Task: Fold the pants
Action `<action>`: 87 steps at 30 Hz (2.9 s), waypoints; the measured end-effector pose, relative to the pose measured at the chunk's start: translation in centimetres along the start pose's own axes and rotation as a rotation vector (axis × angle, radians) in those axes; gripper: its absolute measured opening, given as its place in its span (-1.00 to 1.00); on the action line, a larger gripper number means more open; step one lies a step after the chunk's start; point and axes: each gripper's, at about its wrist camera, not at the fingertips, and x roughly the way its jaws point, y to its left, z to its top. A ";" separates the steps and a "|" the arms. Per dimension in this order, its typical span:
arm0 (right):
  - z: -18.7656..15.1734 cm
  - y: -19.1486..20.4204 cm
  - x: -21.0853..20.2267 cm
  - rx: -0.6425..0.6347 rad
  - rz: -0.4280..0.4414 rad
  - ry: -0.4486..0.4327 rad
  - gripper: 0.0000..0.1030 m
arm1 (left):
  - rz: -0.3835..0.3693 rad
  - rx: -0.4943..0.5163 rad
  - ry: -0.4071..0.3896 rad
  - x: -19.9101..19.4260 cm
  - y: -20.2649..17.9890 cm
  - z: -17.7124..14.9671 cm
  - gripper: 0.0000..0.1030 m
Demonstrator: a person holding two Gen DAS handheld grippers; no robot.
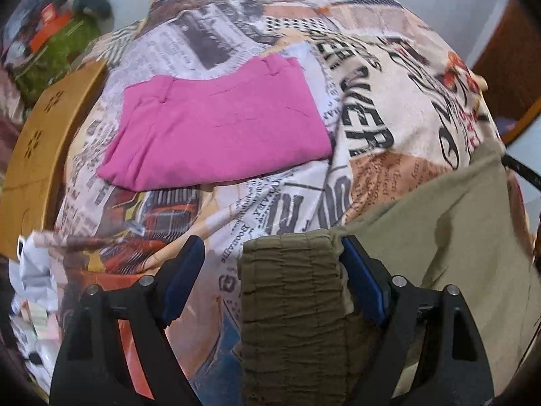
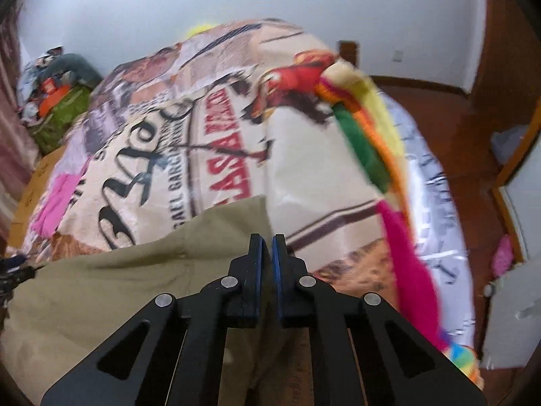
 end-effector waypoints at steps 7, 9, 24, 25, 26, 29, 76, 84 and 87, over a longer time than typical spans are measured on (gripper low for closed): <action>-0.4 0.6 -4.1 -0.031 0.101 0.061 -0.52 | 0.023 -0.008 -0.099 -4.2 -0.4 0.5 0.61; -1.3 2.5 -4.5 -0.073 0.158 0.089 0.01 | -0.004 0.009 -0.101 -4.9 -1.1 0.4 0.61; -7.7 5.5 -1.4 -0.156 0.248 0.381 0.60 | 0.011 0.193 0.008 -2.9 -5.6 -3.5 0.73; -8.1 5.0 -1.7 -0.144 0.246 0.379 0.60 | 0.009 0.186 0.011 -3.0 -5.4 -3.6 0.74; -8.4 4.5 -2.1 -0.134 0.244 0.379 0.60 | 0.010 0.180 0.013 -3.0 -5.2 -3.7 0.76; -9.6 3.0 -3.4 -0.085 0.250 0.374 0.60 | 0.031 0.179 0.002 -3.5 -4.8 -4.2 0.78; -12.2 16.5 -9.0 -0.224 0.244 0.177 0.63 | -0.314 -0.139 0.107 -10.6 -0.5 -13.3 0.90; -13.7 16.1 -8.4 -0.229 0.260 0.208 0.64 | -0.430 -0.242 0.173 -8.7 -1.1 -13.0 0.91; -13.7 16.1 -8.2 -0.240 0.268 0.209 0.65 | -0.517 -0.245 0.175 -8.2 -1.5 -12.2 0.98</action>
